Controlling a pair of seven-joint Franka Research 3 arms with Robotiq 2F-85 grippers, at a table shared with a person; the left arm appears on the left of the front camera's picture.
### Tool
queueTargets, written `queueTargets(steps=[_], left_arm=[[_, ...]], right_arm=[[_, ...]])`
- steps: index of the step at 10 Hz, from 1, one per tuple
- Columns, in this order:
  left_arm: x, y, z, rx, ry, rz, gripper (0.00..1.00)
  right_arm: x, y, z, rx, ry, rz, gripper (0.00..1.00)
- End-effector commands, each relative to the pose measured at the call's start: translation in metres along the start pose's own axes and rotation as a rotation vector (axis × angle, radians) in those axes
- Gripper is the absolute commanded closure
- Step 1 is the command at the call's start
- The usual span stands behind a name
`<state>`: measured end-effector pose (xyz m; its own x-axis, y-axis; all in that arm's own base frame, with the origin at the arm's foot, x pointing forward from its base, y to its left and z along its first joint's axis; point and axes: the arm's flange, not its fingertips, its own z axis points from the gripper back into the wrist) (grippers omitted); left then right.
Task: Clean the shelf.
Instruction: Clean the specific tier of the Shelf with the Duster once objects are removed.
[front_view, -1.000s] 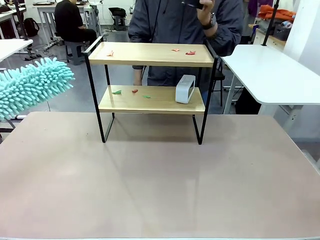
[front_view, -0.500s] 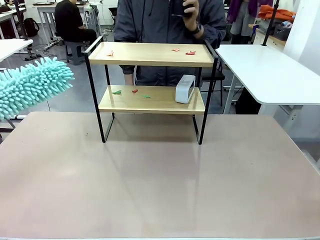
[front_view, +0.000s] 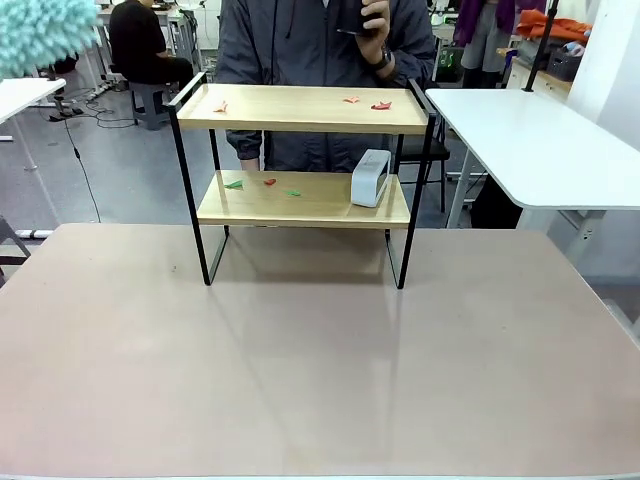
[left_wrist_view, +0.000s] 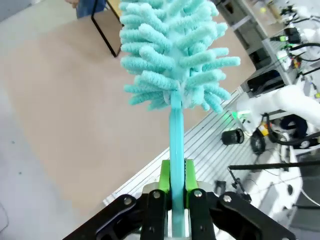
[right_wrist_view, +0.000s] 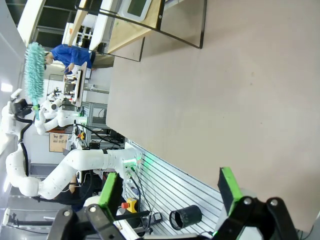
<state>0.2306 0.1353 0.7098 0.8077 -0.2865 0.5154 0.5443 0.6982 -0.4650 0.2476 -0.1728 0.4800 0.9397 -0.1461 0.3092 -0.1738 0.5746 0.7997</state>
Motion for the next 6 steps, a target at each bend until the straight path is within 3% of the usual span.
queueTargets(steps=[1, 2, 4, 6], left_arm=[[0.045, -0.025, -0.025, 0.042, 0.051, 0.008, 0.88], [0.000, 0.000, 0.000, 0.000, 0.000, 0.000, 0.88], [0.000, 0.000, 0.000, 0.000, 0.000, 0.000, 0.88], [0.026, -0.036, -0.016, 0.055, 0.035, 0.002, 0.88]], right_arm=[[0.003, 0.001, 0.001, 0.021, -0.013, 0.024, 0.00], [0.003, 0.001, 0.001, 0.021, -0.013, 0.024, 0.00], [0.003, 0.001, 0.001, 0.021, -0.013, 0.024, 0.00], [0.003, 0.001, 0.001, 0.021, -0.013, 0.024, 0.00]])
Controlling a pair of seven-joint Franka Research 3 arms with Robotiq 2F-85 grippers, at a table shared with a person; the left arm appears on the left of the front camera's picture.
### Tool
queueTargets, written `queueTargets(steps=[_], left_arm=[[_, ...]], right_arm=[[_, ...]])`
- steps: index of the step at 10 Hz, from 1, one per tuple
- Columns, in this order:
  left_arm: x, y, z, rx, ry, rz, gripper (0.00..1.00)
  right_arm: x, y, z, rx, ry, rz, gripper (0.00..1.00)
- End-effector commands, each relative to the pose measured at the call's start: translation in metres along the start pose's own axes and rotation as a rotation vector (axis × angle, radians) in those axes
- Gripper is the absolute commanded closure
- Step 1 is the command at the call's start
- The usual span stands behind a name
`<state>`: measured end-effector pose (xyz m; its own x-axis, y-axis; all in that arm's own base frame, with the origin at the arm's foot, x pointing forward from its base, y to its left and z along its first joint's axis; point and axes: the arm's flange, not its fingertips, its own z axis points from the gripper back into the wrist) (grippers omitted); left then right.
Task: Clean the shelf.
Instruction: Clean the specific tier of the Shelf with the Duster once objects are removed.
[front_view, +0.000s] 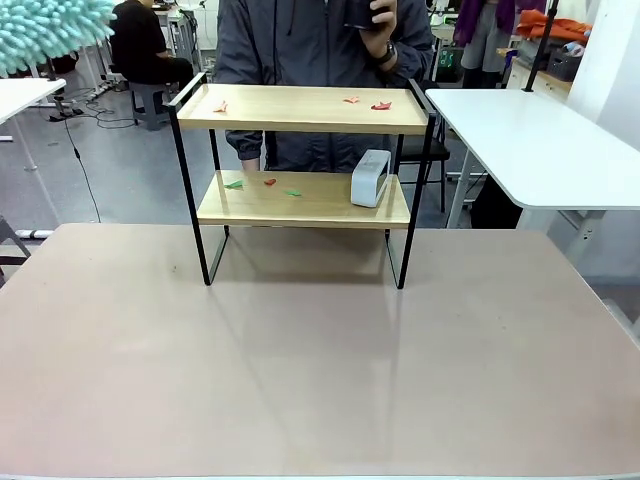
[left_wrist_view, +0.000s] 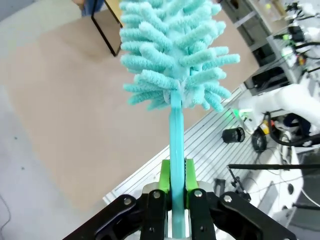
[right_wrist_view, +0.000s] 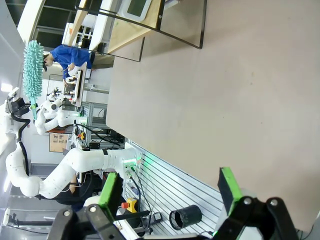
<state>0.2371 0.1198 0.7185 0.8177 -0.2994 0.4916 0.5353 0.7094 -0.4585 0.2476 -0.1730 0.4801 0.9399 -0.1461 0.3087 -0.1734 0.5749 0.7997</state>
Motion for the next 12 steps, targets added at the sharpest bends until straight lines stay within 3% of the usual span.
queueTargets(steps=[1, 4, 8, 9, 10, 12], left_arm=[[0.026, -0.038, -0.021, 0.077, -0.009, 0.034, 0.88], [0.072, -0.084, -0.078, 0.194, -0.004, 0.124, 0.88], [0.102, -0.143, -0.157, 0.476, -0.049, 0.198, 0.88], [0.111, -0.142, -0.171, 0.455, 0.023, 0.225, 0.88], [0.103, -0.140, -0.147, 0.393, -0.044, 0.147, 0.88], [0.103, -0.140, -0.147, 0.393, -0.044, 0.147, 0.88]], right_arm=[[0.003, 0.001, 0.001, 0.022, -0.014, 0.024, 0.00], [0.003, 0.001, 0.001, 0.022, -0.014, 0.024, 0.00], [0.003, 0.001, 0.001, 0.022, -0.014, 0.024, 0.00], [0.003, 0.001, 0.001, 0.022, -0.014, 0.024, 0.00], [0.003, 0.001, 0.001, 0.022, -0.014, 0.024, 0.00], [0.003, 0.001, 0.001, 0.022, -0.014, 0.024, 0.00]])
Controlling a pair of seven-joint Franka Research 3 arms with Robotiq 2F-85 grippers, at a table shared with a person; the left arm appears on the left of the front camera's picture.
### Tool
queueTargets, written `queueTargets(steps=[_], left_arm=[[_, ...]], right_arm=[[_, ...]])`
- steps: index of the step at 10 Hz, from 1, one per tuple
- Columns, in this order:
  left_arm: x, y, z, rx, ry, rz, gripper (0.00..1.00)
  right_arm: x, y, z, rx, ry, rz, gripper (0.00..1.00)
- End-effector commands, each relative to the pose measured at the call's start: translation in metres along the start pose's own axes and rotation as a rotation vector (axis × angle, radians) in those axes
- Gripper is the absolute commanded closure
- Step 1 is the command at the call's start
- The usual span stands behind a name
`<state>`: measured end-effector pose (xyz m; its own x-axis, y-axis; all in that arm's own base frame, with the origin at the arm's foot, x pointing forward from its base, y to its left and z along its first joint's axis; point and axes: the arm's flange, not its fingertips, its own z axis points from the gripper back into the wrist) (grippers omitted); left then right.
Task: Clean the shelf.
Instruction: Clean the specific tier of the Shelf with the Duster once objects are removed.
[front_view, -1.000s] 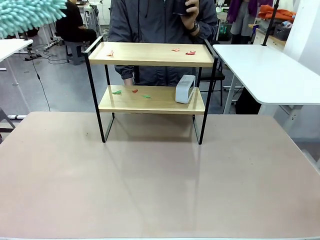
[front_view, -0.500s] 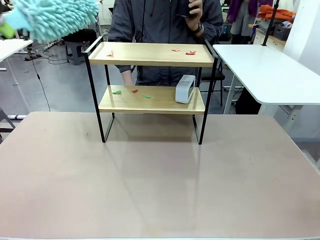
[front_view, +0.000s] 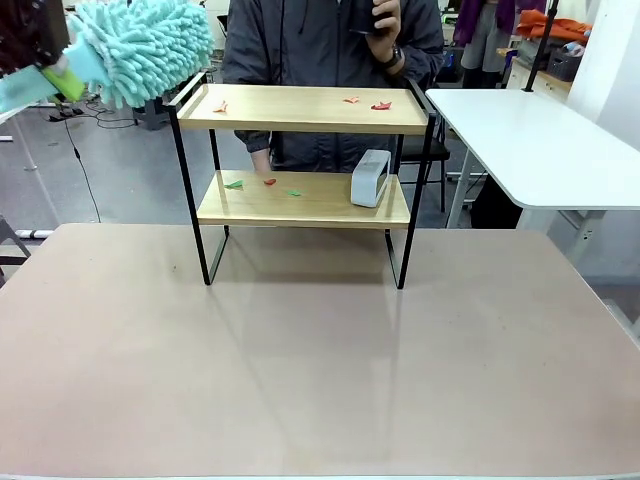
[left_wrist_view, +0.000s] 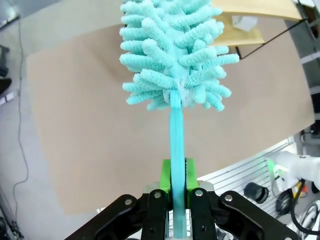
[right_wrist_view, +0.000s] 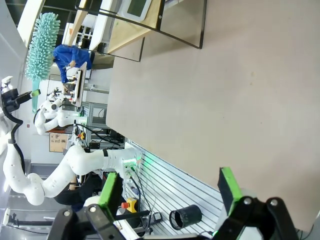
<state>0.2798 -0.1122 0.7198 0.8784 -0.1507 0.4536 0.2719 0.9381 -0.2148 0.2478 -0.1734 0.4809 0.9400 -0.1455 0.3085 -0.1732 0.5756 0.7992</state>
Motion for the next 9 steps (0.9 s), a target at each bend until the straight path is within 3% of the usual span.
queueTargets(steps=[1, 2, 3, 9], left_arm=[[0.000, -0.007, -0.006, 0.020, 0.006, -0.001, 0.88], [0.002, -0.017, -0.011, 0.163, -0.052, 0.133, 0.88], [0.012, -0.028, -0.023, 0.171, -0.048, 0.180, 0.88], [0.083, -0.061, -0.090, 0.247, -0.022, 0.149, 0.88]], right_arm=[[0.002, 0.001, 0.000, 0.023, -0.014, 0.024, 0.00], [0.002, 0.001, 0.000, 0.023, -0.014, 0.024, 0.00], [0.002, 0.001, 0.000, 0.023, -0.014, 0.024, 0.00], [0.002, 0.001, 0.000, 0.023, -0.014, 0.024, 0.00]])
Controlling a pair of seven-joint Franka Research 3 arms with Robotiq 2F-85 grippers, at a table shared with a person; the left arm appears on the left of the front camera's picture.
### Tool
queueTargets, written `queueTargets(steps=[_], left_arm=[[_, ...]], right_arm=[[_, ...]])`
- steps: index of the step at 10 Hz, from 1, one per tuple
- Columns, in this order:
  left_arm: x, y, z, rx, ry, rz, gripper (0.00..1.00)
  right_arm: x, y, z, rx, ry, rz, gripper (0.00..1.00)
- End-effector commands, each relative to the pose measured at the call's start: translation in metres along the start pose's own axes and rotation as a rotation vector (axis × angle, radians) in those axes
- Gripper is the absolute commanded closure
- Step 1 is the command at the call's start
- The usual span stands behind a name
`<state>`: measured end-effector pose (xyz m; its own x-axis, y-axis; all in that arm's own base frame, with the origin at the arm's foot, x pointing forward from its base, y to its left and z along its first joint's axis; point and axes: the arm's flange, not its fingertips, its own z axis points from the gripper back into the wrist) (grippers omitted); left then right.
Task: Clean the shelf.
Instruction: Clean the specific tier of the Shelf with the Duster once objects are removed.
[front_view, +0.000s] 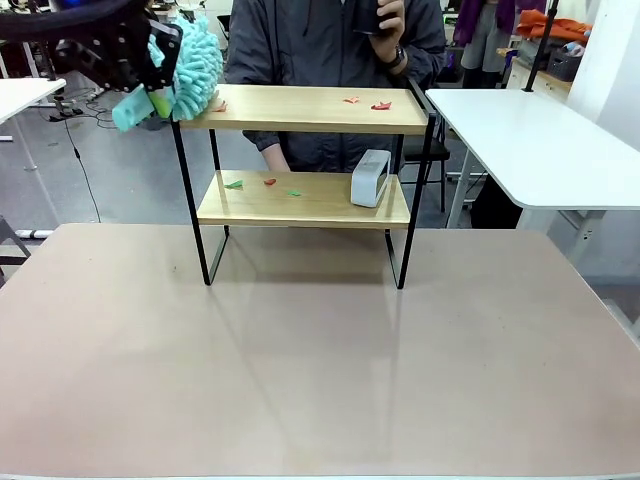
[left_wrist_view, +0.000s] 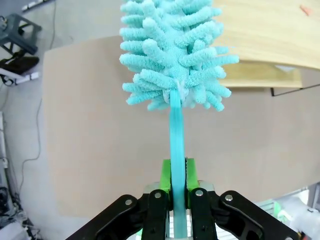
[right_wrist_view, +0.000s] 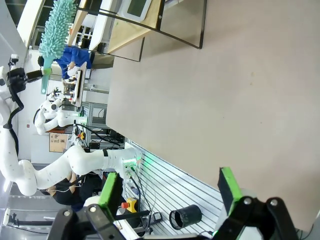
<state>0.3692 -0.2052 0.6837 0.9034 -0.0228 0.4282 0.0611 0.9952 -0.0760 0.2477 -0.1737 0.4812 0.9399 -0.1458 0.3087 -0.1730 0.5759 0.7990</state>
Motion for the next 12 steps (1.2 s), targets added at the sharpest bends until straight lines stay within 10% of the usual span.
queueTargets(steps=[1, 12], left_arm=[[0.011, -0.010, -0.001, 0.047, -0.030, 0.025, 0.88], [0.027, -0.098, -0.029, -0.219, 0.124, -0.280, 0.88]], right_arm=[[0.002, 0.001, 0.000, 0.023, -0.014, 0.024, 0.00], [0.002, 0.001, 0.000, 0.023, -0.014, 0.024, 0.00]])
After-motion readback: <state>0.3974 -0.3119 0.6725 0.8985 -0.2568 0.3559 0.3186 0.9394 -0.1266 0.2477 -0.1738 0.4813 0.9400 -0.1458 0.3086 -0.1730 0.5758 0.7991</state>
